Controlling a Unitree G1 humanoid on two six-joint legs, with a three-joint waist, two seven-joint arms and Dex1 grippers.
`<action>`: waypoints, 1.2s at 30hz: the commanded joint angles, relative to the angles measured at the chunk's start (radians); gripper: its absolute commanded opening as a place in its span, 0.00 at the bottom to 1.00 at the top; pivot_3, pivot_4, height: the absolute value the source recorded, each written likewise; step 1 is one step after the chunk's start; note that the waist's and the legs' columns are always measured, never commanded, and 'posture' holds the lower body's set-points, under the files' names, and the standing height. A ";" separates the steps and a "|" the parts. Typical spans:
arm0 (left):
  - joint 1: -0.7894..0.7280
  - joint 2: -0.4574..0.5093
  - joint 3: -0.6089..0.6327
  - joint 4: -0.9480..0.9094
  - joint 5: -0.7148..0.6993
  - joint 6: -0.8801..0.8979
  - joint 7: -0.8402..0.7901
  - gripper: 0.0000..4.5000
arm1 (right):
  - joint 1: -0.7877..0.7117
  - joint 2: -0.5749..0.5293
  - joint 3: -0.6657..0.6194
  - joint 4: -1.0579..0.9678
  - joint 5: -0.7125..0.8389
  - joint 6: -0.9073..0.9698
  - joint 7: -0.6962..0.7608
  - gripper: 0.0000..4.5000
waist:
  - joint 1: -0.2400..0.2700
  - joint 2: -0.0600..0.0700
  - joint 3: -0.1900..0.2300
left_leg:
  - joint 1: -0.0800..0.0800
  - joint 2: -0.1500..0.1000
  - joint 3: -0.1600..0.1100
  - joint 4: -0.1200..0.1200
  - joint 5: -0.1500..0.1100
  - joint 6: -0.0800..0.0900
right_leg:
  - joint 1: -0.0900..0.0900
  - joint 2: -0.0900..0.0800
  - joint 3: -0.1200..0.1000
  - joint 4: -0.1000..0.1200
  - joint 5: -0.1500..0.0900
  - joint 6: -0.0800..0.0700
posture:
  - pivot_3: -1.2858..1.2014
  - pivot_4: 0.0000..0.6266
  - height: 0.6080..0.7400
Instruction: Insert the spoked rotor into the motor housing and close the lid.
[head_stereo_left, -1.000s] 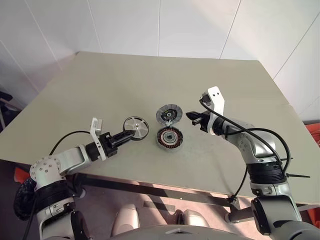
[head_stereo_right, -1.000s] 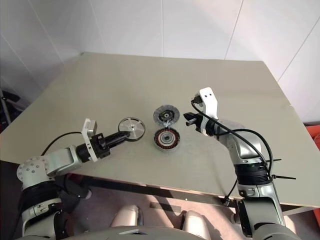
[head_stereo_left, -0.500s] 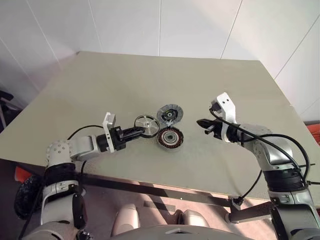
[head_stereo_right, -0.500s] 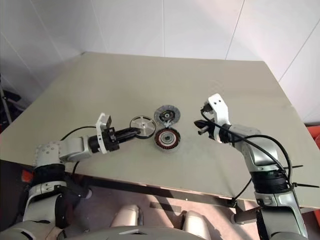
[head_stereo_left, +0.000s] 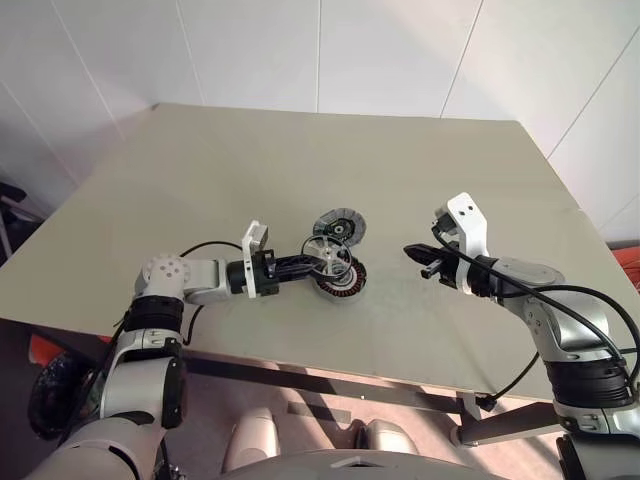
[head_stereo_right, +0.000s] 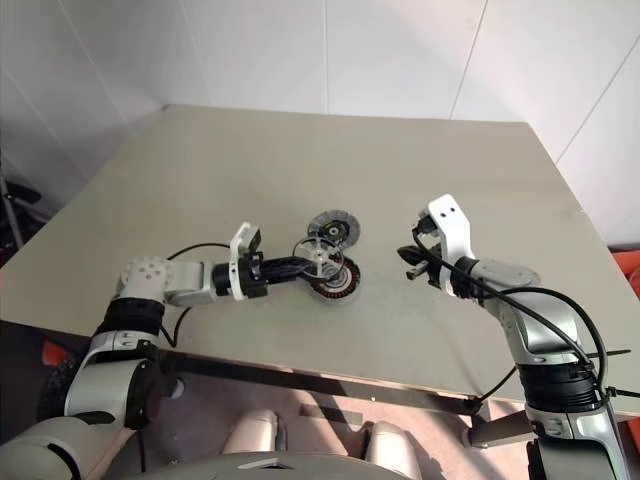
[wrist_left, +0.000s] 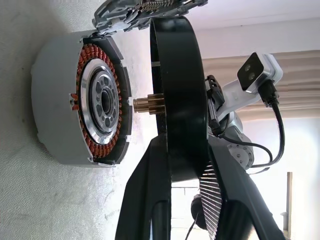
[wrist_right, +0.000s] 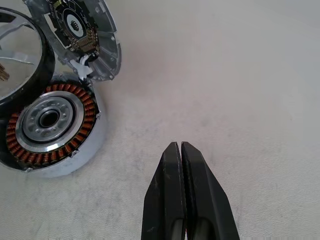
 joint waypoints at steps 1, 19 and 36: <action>-0.047 -0.017 -0.008 0.029 0.038 -0.018 -0.061 0.10 | -0.008 0.002 -0.029 -0.060 0.021 -0.002 -0.011 0.00 | 0.000 0.000 0.000 | 0.000 0.000 0.000 0.000 0.000 0.000 | 0.000 0.000 0.000 0.000 0.000 0.000 | 0.52 0.00 1.00; -0.059 -0.112 0.030 0.031 0.109 -0.013 -0.088 0.10 | -0.014 0.007 -0.026 -0.055 0.025 -0.012 -0.033 0.00 | 0.000 0.000 0.000 | 0.000 0.000 0.000 0.000 0.001 0.003 | 0.000 0.000 -0.001 0.000 0.000 -0.001 | 0.52 0.00 1.00; -0.037 -0.151 0.055 0.008 0.167 -0.026 -0.054 0.10 | -0.034 0.016 -0.025 -0.037 0.020 -0.010 -0.045 0.00 | 0.000 0.000 0.000 | 0.000 0.000 0.000 0.000 0.001 0.004 | 0.000 -0.001 -0.001 0.000 0.000 -0.001 | 0.52 0.00 1.00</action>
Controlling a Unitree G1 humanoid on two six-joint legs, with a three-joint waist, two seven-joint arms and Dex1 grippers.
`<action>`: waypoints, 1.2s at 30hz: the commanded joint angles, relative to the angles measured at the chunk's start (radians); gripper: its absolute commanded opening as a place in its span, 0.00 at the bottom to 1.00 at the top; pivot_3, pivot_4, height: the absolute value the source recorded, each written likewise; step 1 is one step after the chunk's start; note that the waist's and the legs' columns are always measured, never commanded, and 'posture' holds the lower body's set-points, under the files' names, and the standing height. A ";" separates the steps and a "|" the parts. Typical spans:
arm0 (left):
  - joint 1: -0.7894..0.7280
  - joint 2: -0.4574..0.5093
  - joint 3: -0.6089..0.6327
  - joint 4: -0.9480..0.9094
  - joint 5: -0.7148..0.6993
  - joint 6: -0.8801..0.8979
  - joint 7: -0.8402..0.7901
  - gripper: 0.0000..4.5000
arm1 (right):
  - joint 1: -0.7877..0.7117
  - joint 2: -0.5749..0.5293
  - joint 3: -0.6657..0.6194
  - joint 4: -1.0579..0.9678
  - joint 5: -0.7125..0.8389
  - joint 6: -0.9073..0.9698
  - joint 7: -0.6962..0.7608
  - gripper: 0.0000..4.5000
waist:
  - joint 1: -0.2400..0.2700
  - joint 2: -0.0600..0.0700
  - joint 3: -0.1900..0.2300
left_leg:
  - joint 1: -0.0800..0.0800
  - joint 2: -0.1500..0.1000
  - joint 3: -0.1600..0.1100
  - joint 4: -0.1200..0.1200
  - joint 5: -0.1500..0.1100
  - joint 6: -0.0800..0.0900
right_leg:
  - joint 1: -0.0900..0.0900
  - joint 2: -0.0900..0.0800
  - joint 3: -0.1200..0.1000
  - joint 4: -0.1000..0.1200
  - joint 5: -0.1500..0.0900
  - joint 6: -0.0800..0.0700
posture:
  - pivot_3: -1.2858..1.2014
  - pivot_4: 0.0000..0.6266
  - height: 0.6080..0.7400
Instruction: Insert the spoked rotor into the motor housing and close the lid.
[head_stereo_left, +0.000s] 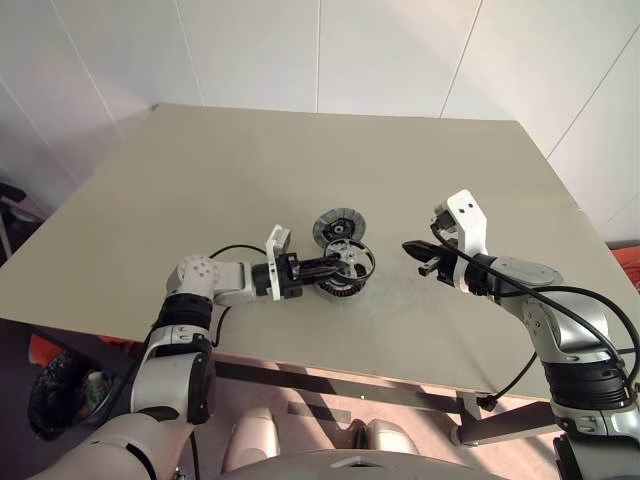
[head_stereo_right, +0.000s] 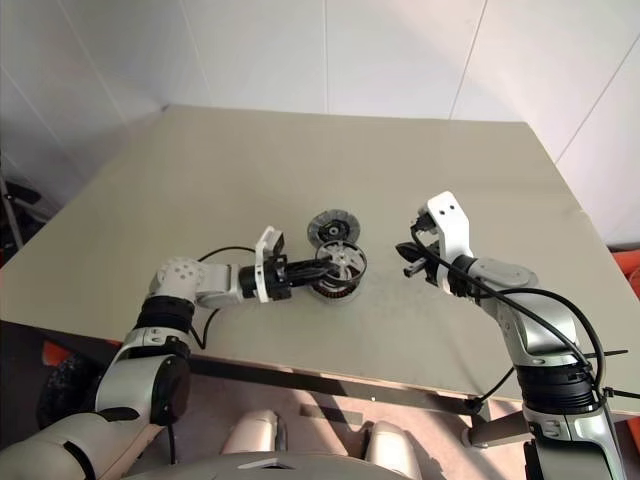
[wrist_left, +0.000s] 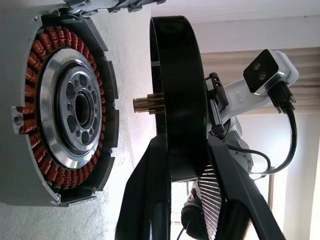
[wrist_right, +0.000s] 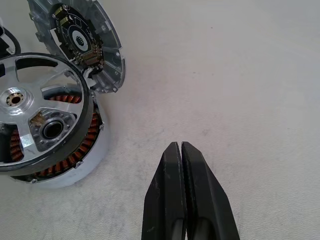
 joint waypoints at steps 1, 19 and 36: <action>-0.011 -0.003 0.015 -0.031 0.002 -0.008 0.000 0.10 | -0.025 0.002 -0.025 -0.015 0.006 -0.010 -0.011 0.00 | 0.000 0.000 0.000 | 0.000 0.000 0.000 0.000 0.000 0.000 | 0.000 0.000 0.000 0.000 0.000 0.000 | 0.52 0.00 1.00; 0.016 -0.015 0.041 -0.055 0.013 -0.033 0.025 0.26 | -0.051 0.009 -0.021 0.007 0.003 -0.004 -0.030 0.00 | 0.000 0.000 0.000 | 0.000 0.000 0.000 0.000 0.000 0.000 | 0.000 0.000 0.000 0.000 0.000 0.000 | 0.52 0.00 1.00; 0.053 0.040 0.114 -0.139 -0.014 0.028 0.044 0.66 | -0.071 0.023 -0.008 0.031 -0.001 -0.017 -0.036 0.00 | -0.004 0.000 0.000 | 0.000 0.000 0.000 0.000 0.000 0.000 | 0.000 0.000 0.000 -0.001 0.000 0.000 | 0.52 0.00 1.00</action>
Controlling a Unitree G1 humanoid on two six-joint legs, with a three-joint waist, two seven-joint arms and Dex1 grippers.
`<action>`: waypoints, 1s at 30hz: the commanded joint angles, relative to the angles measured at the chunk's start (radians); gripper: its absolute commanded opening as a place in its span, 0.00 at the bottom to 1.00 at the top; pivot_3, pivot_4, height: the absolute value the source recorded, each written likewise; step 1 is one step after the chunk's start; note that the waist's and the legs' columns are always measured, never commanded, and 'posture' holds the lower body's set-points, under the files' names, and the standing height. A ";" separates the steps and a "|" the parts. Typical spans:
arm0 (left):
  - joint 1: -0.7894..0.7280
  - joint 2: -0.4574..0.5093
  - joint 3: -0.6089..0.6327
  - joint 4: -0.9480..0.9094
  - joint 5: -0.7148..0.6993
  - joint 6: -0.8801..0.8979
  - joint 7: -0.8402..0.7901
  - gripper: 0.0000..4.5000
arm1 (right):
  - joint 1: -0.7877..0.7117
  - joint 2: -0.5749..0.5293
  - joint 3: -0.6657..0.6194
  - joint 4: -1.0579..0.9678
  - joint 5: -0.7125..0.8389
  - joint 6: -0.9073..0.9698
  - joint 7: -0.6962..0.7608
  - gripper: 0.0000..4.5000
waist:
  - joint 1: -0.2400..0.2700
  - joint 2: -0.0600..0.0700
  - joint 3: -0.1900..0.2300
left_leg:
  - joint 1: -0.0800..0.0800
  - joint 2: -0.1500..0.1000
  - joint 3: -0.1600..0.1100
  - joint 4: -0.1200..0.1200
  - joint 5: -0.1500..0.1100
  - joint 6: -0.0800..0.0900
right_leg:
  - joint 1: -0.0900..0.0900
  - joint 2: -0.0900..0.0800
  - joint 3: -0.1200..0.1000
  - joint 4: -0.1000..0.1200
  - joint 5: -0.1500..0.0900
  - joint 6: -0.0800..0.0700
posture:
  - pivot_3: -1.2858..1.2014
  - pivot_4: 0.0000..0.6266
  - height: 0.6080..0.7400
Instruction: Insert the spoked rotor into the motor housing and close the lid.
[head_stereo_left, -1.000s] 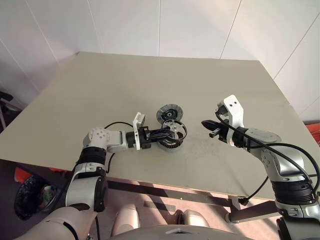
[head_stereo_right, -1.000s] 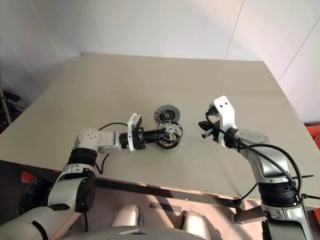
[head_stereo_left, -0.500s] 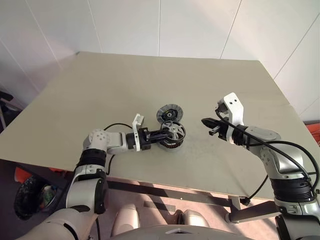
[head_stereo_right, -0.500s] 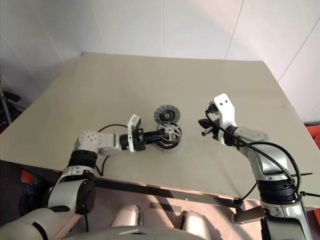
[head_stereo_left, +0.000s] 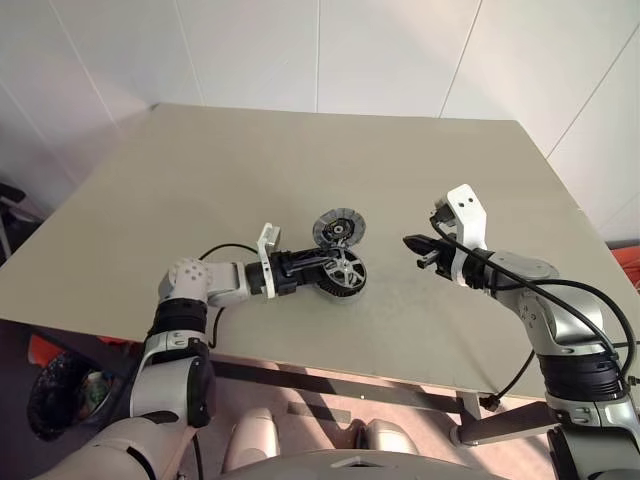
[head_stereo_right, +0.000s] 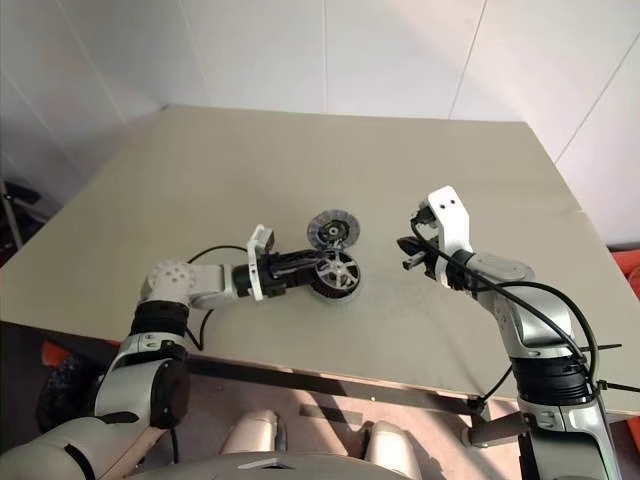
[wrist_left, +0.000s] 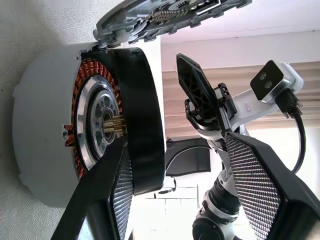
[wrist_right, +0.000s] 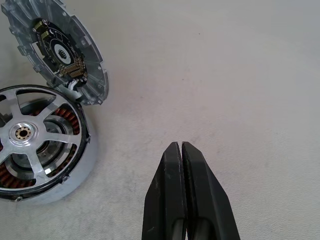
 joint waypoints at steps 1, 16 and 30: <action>0.018 0.036 0.039 -0.067 -0.031 0.030 -0.002 0.66 | -0.034 0.006 -0.007 -0.004 0.001 -0.021 0.001 0.00 | 0.000 0.000 0.000 | 0.000 0.000 0.000 0.000 0.000 0.000 | 0.000 0.000 0.000 0.000 0.000 0.000 | 0.52 0.00 1.00; 0.104 0.090 0.054 -0.321 -0.033 0.003 0.012 0.66 | -0.089 0.139 0.063 -0.019 0.014 0.013 -0.027 0.00 | -0.001 0.000 0.000 | 0.000 0.001 0.000 0.000 0.000 0.000 | 0.000 0.000 0.000 0.000 0.000 0.000 | 0.52 0.00 1.00; 0.115 0.119 0.049 -0.352 -0.032 -0.119 0.046 0.66 | -0.067 0.251 0.145 0.030 0.006 0.108 -0.071 0.00 | -0.001 0.000 0.000 | 0.000 0.001 0.000 -0.001 0.000 -0.002 | -0.001 0.001 0.000 0.000 0.000 0.000 | 0.52 0.00 1.00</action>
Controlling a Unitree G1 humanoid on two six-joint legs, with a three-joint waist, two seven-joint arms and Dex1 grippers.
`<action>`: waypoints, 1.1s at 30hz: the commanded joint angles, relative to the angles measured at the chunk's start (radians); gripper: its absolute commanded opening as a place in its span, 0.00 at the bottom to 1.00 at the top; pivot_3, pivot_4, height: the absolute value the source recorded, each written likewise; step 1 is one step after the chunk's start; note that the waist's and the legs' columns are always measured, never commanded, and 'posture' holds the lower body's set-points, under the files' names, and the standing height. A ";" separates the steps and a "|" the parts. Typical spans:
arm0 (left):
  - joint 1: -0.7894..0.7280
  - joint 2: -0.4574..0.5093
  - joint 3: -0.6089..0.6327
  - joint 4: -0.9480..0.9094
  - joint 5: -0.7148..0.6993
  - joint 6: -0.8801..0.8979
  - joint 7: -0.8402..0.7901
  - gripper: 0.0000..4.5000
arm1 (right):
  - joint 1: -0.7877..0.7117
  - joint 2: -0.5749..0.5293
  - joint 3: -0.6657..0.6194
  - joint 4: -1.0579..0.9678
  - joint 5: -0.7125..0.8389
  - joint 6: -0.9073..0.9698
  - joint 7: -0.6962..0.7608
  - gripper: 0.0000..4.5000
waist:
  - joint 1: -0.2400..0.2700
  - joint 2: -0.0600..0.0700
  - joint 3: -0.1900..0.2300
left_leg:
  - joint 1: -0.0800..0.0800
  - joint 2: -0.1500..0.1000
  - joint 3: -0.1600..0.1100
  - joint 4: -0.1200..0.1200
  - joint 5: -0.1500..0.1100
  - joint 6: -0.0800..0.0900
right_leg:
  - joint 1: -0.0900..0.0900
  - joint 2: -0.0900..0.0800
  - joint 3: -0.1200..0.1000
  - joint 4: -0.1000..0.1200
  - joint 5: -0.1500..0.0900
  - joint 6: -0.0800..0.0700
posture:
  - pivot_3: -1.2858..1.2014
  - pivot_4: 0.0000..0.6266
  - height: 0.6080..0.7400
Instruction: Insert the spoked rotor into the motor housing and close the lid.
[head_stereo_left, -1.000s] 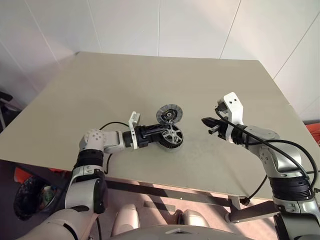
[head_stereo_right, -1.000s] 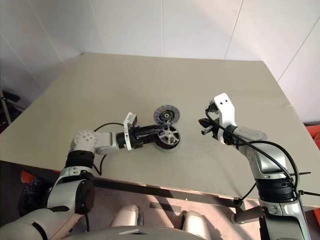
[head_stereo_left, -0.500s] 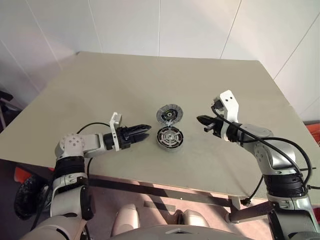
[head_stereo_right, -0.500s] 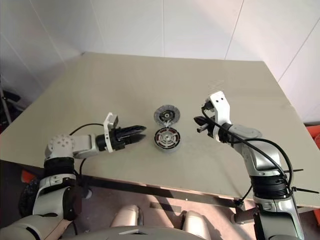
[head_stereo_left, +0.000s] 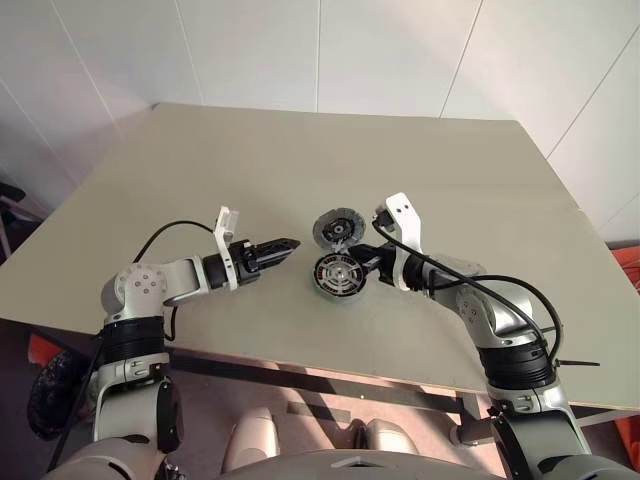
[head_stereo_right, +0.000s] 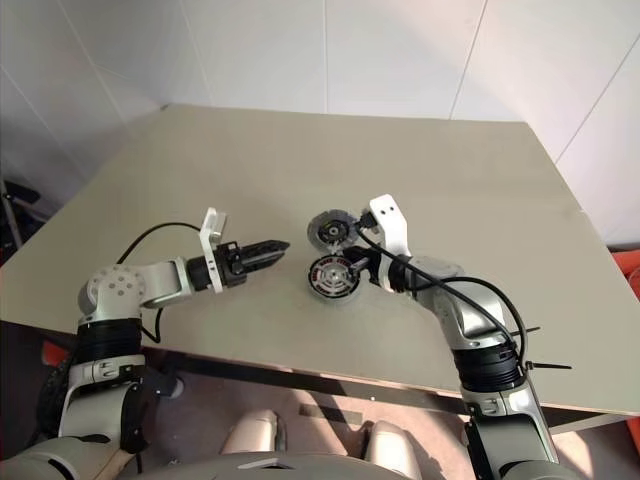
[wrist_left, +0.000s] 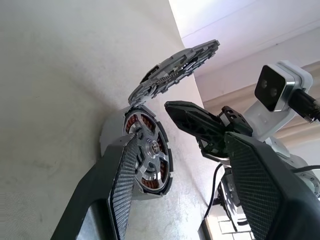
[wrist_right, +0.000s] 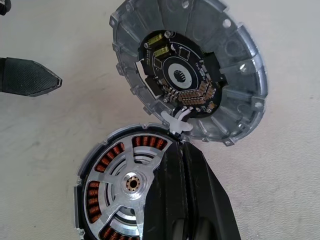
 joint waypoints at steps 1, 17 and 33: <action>-0.022 -0.003 0.064 0.017 -0.029 -0.029 0.028 0.66 | 0.027 0.017 0.016 0.037 -0.010 -0.006 -0.015 0.00 | 0.000 0.000 0.000 | 0.000 0.000 0.000 0.000 0.000 0.000 | 0.000 0.000 0.000 0.000 0.000 0.000 | 0.52 0.00 1.00; -0.040 0.037 0.037 0.089 0.014 -0.117 0.031 0.66 | 0.035 -0.019 -0.037 -0.046 0.017 -0.078 0.019 0.00 | 0.001 -0.001 -0.001 | 0.004 0.000 -0.001 0.000 0.000 -0.001 | 0.004 0.000 0.000 0.000 0.000 0.001 | 0.52 0.00 1.00; -0.020 0.167 -0.288 -0.130 0.299 -0.437 -0.060 0.66 | 0.020 -0.348 0.015 -0.027 -0.115 -0.287 0.246 0.26 | -0.001 -0.001 0.000 | 0.001 0.000 0.000 -0.002 0.001 -0.001 | 0.000 0.000 0.000 0.000 0.000 0.001 | 0.52 0.00 1.00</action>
